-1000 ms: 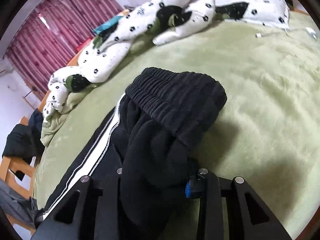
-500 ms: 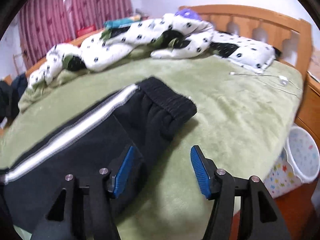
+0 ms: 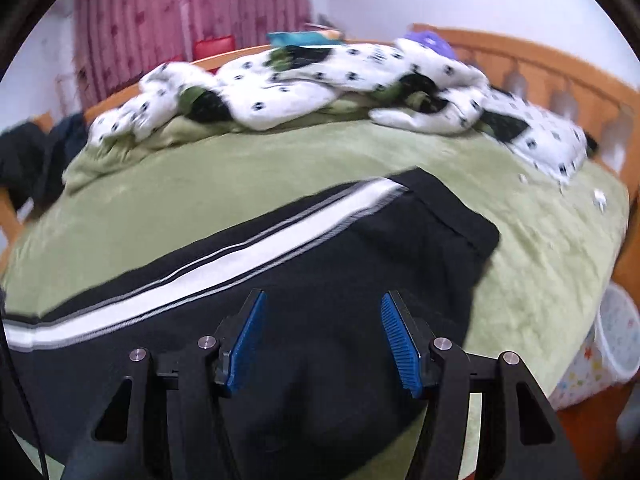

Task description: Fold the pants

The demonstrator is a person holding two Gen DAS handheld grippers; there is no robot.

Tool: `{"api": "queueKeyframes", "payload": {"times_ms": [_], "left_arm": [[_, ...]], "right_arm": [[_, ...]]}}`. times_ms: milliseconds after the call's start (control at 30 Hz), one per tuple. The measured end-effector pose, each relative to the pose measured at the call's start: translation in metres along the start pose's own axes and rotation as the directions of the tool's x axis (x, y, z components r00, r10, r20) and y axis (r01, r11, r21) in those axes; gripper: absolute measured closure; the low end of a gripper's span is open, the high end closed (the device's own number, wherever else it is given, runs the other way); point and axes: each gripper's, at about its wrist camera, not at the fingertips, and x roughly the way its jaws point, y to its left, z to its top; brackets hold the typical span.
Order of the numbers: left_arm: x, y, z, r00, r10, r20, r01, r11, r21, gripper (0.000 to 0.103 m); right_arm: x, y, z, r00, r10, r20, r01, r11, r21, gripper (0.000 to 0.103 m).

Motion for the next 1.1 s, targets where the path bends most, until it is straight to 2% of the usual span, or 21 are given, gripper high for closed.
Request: {"api": "queueKeyframes", "payload": {"times_ms": [67, 133, 200, 300, 400, 533, 633, 700, 733, 767, 800, 833, 900, 933, 1033, 1100], "left_arm": [[-0.013, -0.003, -0.016, 0.998, -0.046, -0.04, 0.047, 0.999, 0.018, 0.031], [-0.026, -0.002, -0.04, 0.987, -0.132, -0.096, 0.133, 0.991, 0.002, 0.031], [-0.041, 0.001, -0.07, 0.96, -0.237, -0.149, 0.233, 0.971, -0.042, 0.031], [-0.062, 0.012, -0.116, 0.904, -0.395, -0.163, 0.365, 0.913, -0.183, 0.031], [-0.065, 0.02, -0.15, 0.872, -0.46, -0.168, 0.403, 0.868, -0.291, 0.031], [-0.041, 0.03, -0.158, 0.853, -0.498, -0.157, 0.403, 0.82, -0.407, 0.031], [-0.027, 0.035, -0.149, 0.869, -0.484, -0.106, 0.391, 0.801, -0.453, 0.031], [-0.019, 0.031, -0.139, 0.886, -0.453, -0.098, 0.369, 0.818, -0.442, 0.033], [-0.013, 0.028, -0.133, 0.905, -0.413, -0.101, 0.334, 0.838, -0.431, 0.038], [-0.009, 0.027, -0.128, 0.927, -0.363, -0.1, 0.292, 0.86, -0.418, 0.065], [-0.006, 0.027, -0.123, 0.948, -0.299, -0.107, 0.236, 0.889, -0.393, 0.085], [-0.005, 0.028, -0.117, 0.96, -0.253, -0.118, 0.197, 0.912, -0.359, 0.092], [-0.013, 0.037, -0.115, 0.959, -0.269, -0.085, 0.219, 0.9, -0.376, 0.093], [-0.025, 0.041, -0.116, 0.966, -0.252, -0.051, 0.215, 0.9, -0.381, 0.093], [-0.045, 0.035, -0.125, 0.982, -0.183, -0.051, 0.161, 0.944, -0.289, 0.092], [-0.041, 0.034, -0.132, 0.984, -0.148, -0.102, 0.115, 0.953, -0.28, 0.086]], "right_arm": [[-0.001, 0.01, -0.001, 1.0, 0.008, -0.003, -0.008, 1.0, -0.008, 0.045], [-0.001, 0.016, -0.001, 1.0, 0.021, -0.005, -0.021, 1.0, -0.008, 0.045], [-0.002, 0.02, -0.002, 1.0, 0.029, -0.003, -0.029, 0.999, -0.014, 0.045], [-0.003, 0.028, -0.006, 1.0, 0.025, -0.004, -0.025, 0.999, -0.041, 0.045], [-0.002, 0.029, -0.01, 1.0, 0.027, -0.014, -0.028, 0.998, -0.061, 0.045], [-0.004, 0.027, -0.013, 0.999, 0.036, -0.014, -0.037, 0.997, -0.067, 0.045], [-0.007, 0.022, -0.012, 0.999, 0.04, 0.0, -0.04, 0.998, -0.053, 0.044], [-0.006, 0.018, -0.011, 0.999, 0.05, -0.009, -0.051, 0.998, -0.03, 0.043], [-0.005, 0.017, -0.011, 0.998, 0.056, -0.014, -0.057, 0.998, -0.019, 0.043], [-0.005, 0.016, -0.01, 0.998, 0.06, -0.016, -0.06, 0.998, -0.011, 0.043], [-0.006, 0.016, -0.01, 0.998, 0.062, -0.014, -0.062, 0.998, -0.002, 0.043], [-0.008, 0.015, -0.009, 0.998, 0.061, -0.005, -0.061, 0.998, 0.004, 0.043], [-0.013, 0.016, -0.009, 0.998, 0.056, 0.015, -0.056, 0.998, 0.01, 0.043], [-0.014, 0.015, -0.008, 0.998, 0.055, 0.023, -0.056, 0.998, 0.012, 0.043], [-0.014, 0.014, -0.008, 0.998, 0.061, 0.022, -0.061, 0.998, 0.021, 0.043], [-0.011, 0.013, -0.007, 0.997, 0.075, 0.002, -0.075, 0.997, 0.025, 0.043]]}}
